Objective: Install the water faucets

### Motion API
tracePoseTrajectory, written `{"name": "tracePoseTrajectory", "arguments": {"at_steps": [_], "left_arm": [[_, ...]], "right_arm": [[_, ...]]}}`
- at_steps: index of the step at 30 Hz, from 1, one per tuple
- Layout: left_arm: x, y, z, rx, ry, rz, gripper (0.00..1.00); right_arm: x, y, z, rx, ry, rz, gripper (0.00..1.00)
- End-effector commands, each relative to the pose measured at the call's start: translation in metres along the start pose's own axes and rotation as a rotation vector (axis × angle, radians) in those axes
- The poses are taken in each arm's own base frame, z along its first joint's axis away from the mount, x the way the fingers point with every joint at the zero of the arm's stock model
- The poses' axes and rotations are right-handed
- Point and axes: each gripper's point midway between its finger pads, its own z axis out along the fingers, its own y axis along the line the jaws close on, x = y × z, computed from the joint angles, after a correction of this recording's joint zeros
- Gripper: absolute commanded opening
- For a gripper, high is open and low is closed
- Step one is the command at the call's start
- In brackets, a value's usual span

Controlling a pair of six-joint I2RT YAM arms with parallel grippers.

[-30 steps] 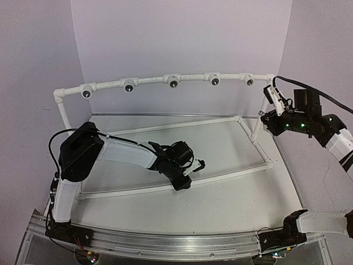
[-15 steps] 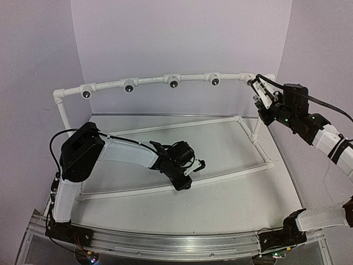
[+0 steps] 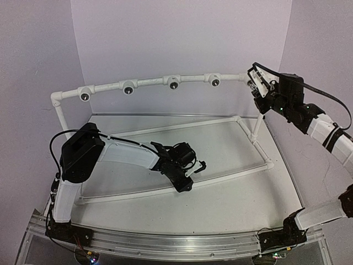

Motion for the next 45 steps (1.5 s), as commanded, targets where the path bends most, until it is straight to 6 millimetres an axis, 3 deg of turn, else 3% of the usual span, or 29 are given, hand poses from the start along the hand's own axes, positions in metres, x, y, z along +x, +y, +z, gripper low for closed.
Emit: {"name": "tracePoseTrajectory", "arguments": {"at_steps": [1,34,45], "left_arm": [[0.051,-0.01,0.012,-0.008,0.19,-0.149,0.0],[0.059,-0.008,0.016,-0.036,0.21,-0.129,0.0],[0.061,-0.012,0.016,-0.031,0.216,-0.122,0.0]], "right_arm": [[-0.028,-0.024,0.001,0.084,-0.069,0.047,0.0],[-0.041,-0.034,0.019,0.128,-0.094,0.061,0.0],[-0.029,-0.027,0.03,0.116,-0.061,0.055,0.0]]}}
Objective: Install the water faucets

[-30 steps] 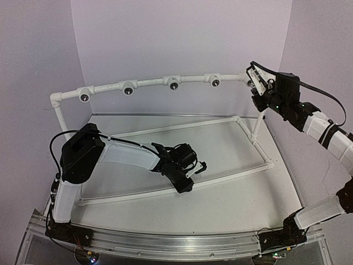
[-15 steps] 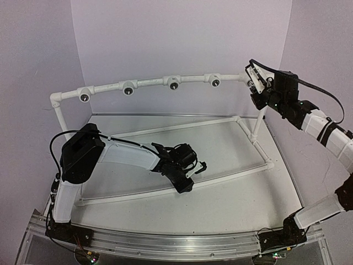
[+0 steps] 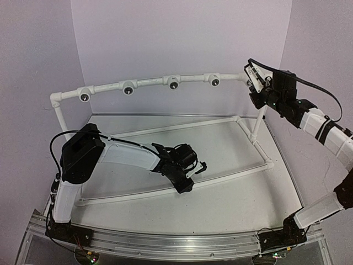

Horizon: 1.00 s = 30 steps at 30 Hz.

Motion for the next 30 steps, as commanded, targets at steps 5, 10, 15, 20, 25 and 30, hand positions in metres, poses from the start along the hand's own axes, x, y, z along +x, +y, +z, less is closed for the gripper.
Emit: {"name": "tracePoseTrajectory", "arguments": {"at_steps": [5,10,15,20,25,30], "left_arm": [[0.061,-0.009,0.016,-0.007,0.215,-0.121,0.0],[0.061,-0.01,0.016,-0.006,0.215,-0.119,0.0],[0.063,-0.009,0.017,-0.01,0.219,-0.118,0.0],[0.064,-0.01,0.017,-0.009,0.22,-0.118,0.0],[0.064,-0.012,0.017,-0.006,0.221,-0.114,0.0],[0.065,-0.013,0.018,-0.007,0.223,-0.112,0.0]], "right_arm": [[-0.029,-0.02,0.001,0.057,-0.088,0.052,0.0],[-0.037,-0.024,0.0,0.056,-0.103,0.087,0.0],[-0.044,-0.03,0.001,0.054,-0.096,0.126,0.0],[-0.048,-0.035,0.0,0.056,-0.082,0.155,0.0],[-0.051,-0.039,-0.004,0.06,-0.084,0.175,0.0],[-0.051,-0.039,-0.003,0.058,-0.081,0.178,0.0]]}}
